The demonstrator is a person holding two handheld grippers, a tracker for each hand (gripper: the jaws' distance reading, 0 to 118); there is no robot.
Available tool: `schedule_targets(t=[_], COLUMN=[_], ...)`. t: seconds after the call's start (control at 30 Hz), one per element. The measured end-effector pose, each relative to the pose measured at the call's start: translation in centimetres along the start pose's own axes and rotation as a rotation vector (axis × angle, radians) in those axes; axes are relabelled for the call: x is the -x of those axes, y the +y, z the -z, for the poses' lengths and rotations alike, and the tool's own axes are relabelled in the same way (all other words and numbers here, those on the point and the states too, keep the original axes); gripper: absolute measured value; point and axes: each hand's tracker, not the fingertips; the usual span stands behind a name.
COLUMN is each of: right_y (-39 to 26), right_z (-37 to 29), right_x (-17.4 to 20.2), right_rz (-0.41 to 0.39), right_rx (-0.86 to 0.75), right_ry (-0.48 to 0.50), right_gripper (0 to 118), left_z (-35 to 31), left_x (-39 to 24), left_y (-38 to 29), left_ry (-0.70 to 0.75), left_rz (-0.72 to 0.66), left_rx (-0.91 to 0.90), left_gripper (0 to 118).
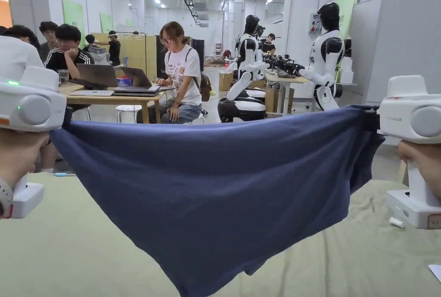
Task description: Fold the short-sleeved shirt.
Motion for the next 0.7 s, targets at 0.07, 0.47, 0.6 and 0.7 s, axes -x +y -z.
schedule_targets(t=[0.07, 0.47, 0.6, 0.7], right_y=[0.9, -6.3, -9.9, -11.3], right_z=[0.6, 8.1, 8.0, 6.9], right_x=[0.1, 1.7, 1.8, 1.5], right_rz=[-0.001, -0.002, -0.001, 0.007], right_rx=[-0.030, 0.077, 0.101, 0.135], right_ry=[-0.009, -0.032, -0.037, -0.025], right_gripper=[8, 8, 8, 8], left_z=[0.9, 8.0, 8.2, 6.7], left_x=[-0.1, -3.6, -3.8, -3.6], left_y=[1.3, -4.6, -8.1, -9.6], left_ry=[0.000, -0.023, -0.051, -0.059], left_rz=[-0.029, -0.017, -0.055, -0.048], left_rx=[-0.021, 0.102, 0.147, 0.161], left_gripper=[0, 0, 0, 0])
